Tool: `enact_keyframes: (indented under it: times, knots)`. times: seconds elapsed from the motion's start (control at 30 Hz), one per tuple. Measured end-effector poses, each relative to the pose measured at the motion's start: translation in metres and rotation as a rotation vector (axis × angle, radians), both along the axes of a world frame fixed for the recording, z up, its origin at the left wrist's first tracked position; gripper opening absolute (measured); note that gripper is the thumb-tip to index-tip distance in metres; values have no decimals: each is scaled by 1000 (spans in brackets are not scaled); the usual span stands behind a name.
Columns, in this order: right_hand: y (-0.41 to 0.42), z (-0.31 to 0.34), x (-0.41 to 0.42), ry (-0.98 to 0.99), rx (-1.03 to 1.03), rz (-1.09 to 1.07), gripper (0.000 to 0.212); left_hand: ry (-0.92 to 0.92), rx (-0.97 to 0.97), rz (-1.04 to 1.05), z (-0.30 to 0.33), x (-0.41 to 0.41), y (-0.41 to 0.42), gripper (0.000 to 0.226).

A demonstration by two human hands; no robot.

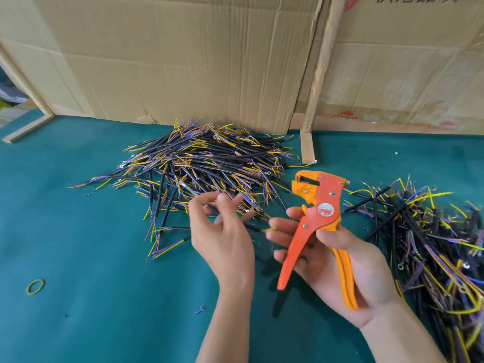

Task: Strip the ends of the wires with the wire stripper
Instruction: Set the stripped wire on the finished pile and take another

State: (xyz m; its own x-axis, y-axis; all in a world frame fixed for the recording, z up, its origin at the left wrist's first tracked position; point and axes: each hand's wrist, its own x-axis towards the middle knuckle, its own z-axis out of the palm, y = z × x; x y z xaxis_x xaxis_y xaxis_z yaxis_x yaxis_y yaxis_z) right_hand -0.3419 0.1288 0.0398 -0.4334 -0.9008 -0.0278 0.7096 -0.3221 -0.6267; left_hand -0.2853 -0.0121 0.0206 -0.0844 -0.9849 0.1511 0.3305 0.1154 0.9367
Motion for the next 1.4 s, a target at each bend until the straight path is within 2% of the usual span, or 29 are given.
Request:
enact_keyframes:
  times: [0.07,0.17,0.27,0.4,0.73,1.0,1.23,1.4]
  knots:
    - [2,1,-6,-37,7,-99,81,-87,-44,-209,1,1,3,12]
    - [7,2,-15,-75,8,-227,84,-105,-17,-596,4,-1,12,14]
    - [9,2,-19,-109,-3,-281,85,-72,20,-778,5,-2,18,10]
    - [8,0,-19,-118,-9,-274,85,-40,39,-775,2,-1,14,6]
    - [12,3,-20,-128,6,-292,87,-136,28,-787,2,1,10,12]
    - [13,2,-22,-116,15,-295,84,-164,16,-758,2,0,11,8]
    - [17,2,-26,-117,34,-322,65,-194,22,-742,3,0,11,13]
    - [14,2,-23,-20,66,-289,74,-277,-30,-757,7,0,13,11]
